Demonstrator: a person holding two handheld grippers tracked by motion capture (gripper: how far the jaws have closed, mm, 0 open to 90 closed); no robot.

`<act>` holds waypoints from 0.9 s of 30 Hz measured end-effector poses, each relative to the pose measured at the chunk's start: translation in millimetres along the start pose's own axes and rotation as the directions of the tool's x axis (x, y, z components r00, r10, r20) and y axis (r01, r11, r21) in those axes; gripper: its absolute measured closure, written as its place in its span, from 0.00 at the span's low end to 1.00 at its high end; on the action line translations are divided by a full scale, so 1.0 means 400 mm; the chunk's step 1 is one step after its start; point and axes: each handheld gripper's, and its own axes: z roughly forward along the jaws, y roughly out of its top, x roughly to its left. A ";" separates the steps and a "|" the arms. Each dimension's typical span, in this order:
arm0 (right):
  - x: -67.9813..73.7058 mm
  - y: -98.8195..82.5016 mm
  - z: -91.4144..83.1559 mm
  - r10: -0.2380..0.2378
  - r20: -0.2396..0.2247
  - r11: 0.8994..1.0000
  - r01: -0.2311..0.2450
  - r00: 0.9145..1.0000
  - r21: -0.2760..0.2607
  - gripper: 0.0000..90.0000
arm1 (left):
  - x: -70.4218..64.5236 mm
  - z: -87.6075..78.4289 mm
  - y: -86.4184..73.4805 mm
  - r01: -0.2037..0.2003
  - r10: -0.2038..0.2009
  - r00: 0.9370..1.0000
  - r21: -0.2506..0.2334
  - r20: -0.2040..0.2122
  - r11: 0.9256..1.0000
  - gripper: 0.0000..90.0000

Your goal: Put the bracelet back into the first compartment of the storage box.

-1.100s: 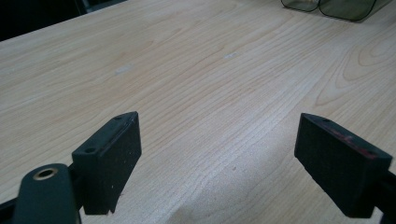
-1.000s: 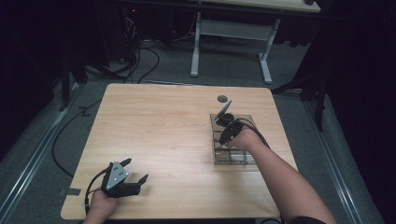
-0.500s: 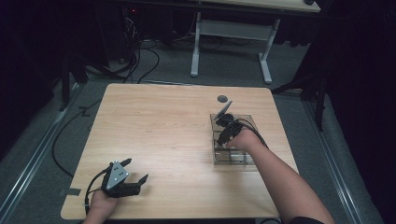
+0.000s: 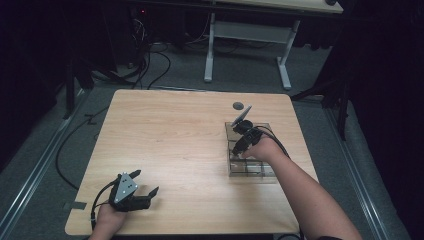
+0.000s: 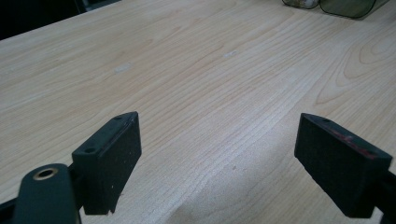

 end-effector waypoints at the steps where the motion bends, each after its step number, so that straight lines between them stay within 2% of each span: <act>1: -0.001 -0.001 -0.002 -0.002 -0.002 1.000 0.002 1.000 -0.006 0.59 | 0.000 0.000 0.000 0.000 0.000 1.000 0.000 0.000 1.000 0.17; 2: -0.003 -0.002 -0.002 -0.018 0.001 1.000 0.018 1.000 -0.012 0.58 | 0.000 0.000 0.000 0.000 0.000 1.000 0.000 0.000 1.000 0.17; 5: 0.002 -0.005 -0.007 -0.001 0.003 1.000 0.001 1.000 -0.011 0.55 | 0.000 0.000 0.000 0.001 -0.001 1.000 0.000 0.001 1.000 0.17; 6: 0.001 -0.006 -0.009 -0.018 0.009 1.000 0.018 1.000 -0.015 0.54 | 0.000 0.000 0.000 0.001 -0.001 1.000 -0.002 0.000 1.000 0.17; 8: 0.006 -0.009 -0.015 0.002 0.013 1.000 -0.002 1.000 -0.019 0.53 | 0.000 0.000 0.000 0.000 0.000 1.000 -0.002 0.001 1.000 0.17; 10: 0.009 -0.014 -0.019 0.005 0.012 1.000 -0.005 1.000 -0.022 0.51 | -0.001 0.000 0.000 -0.001 0.001 1.000 -0.001 0.001 1.000 0.17; 11: 0.008 -0.016 -0.019 -0.013 0.018 1.000 0.014 1.000 -0.024 0.50 | -0.001 0.000 0.000 -0.002 0.002 1.000 -0.001 0.001 1.000 0.17; 14: 0.012 -0.026 -0.023 0.007 0.022 1.000 -0.007 1.000 -0.016 0.47 | -0.001 0.000 0.000 -0.002 0.002 1.000 -0.001 0.000 1.000 0.17; 19: 0.020 -0.051 -0.041 -0.013 0.036 0.999 0.014 0.999 -0.031 0.46 | -0.001 0.000 0.000 -0.002 0.002 1.000 0.001 0.001 1.000 0.17; 26: 0.035 -0.095 -0.058 -0.006 0.033 0.999 0.008 0.999 -0.042 0.43 | -0.001 0.000 0.000 -0.004 0.004 1.000 0.002 -0.002 1.000 0.17; 27: 0.040 -0.104 -0.062 0.007 0.030 0.999 -0.005 1.000 -0.046 0.43 | -0.001 0.000 0.000 -0.003 0.003 1.000 0.002 -0.002 1.000 0.17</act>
